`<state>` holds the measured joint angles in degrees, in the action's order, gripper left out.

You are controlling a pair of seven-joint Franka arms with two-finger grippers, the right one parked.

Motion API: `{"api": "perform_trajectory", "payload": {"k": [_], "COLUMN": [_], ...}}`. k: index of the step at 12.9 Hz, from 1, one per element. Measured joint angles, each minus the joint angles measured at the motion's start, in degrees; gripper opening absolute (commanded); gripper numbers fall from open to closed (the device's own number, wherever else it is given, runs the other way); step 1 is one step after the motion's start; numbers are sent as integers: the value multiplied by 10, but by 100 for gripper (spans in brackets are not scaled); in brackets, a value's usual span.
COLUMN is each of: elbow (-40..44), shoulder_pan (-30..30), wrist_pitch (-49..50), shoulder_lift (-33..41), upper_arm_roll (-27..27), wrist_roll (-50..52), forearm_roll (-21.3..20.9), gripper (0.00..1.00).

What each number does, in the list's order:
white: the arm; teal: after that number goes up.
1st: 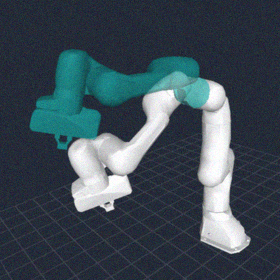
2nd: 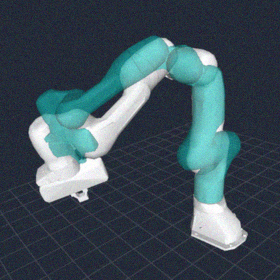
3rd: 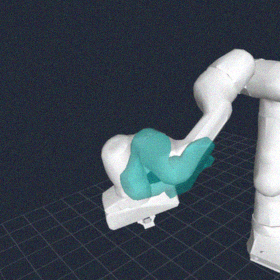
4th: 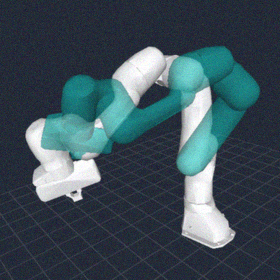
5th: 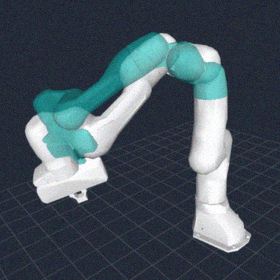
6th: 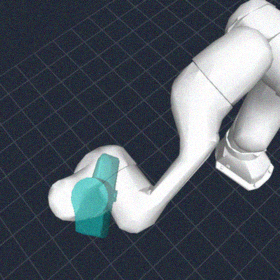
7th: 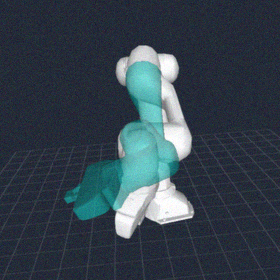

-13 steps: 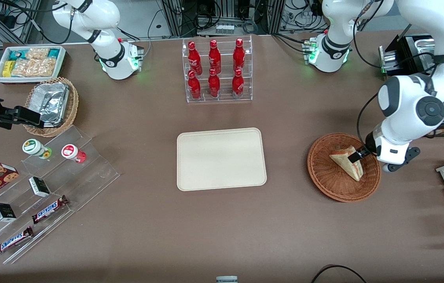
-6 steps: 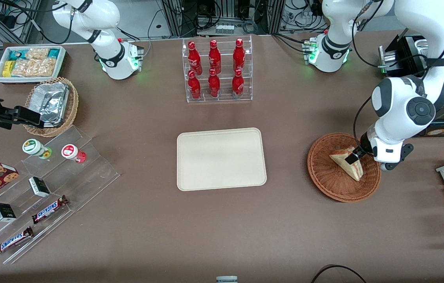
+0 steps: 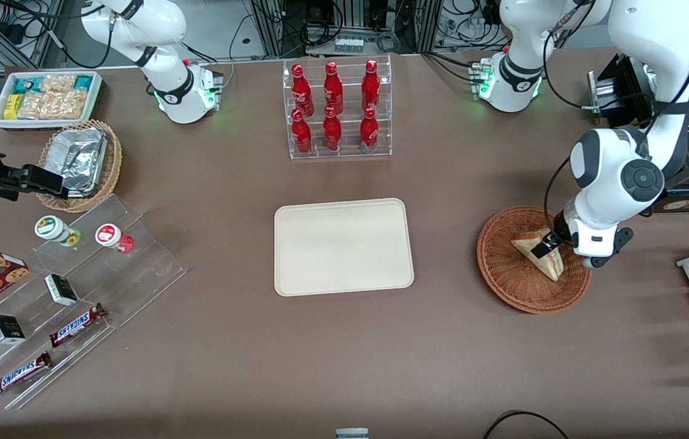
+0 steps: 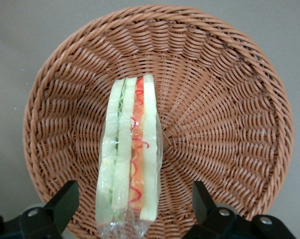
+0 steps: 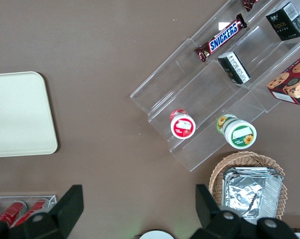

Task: Place sandwich from basket to tray
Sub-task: 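Lower the open left gripper around the sandwich and close it, then lift the sandwich with the left gripper and carry it over the cream tray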

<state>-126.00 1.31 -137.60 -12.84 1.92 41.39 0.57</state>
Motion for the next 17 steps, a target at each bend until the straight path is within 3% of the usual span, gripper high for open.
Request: {"api": "perform_trajectory", "payload": {"k": [4, 5, 7, 8, 13, 17], "elbow": [-2, -3, -6, -7, -1, 64], "shoulder_pan": [0, -1, -2, -2, -2, 4], "wrist_pitch": [-17, -19, -20, -20, 7, 113], "shoulder_lift": [-23, -27, -30, -30, -22, -9], "upper_arm_roll": [0, -1, -2, -2, -2, 6], "wrist_roll": [1, 2, 3, 3, 4, -3], "forearm_roll": [0, 0, 0, 0, 0, 0], "gripper": [97, 77, 17, 0, 0, 0]}}
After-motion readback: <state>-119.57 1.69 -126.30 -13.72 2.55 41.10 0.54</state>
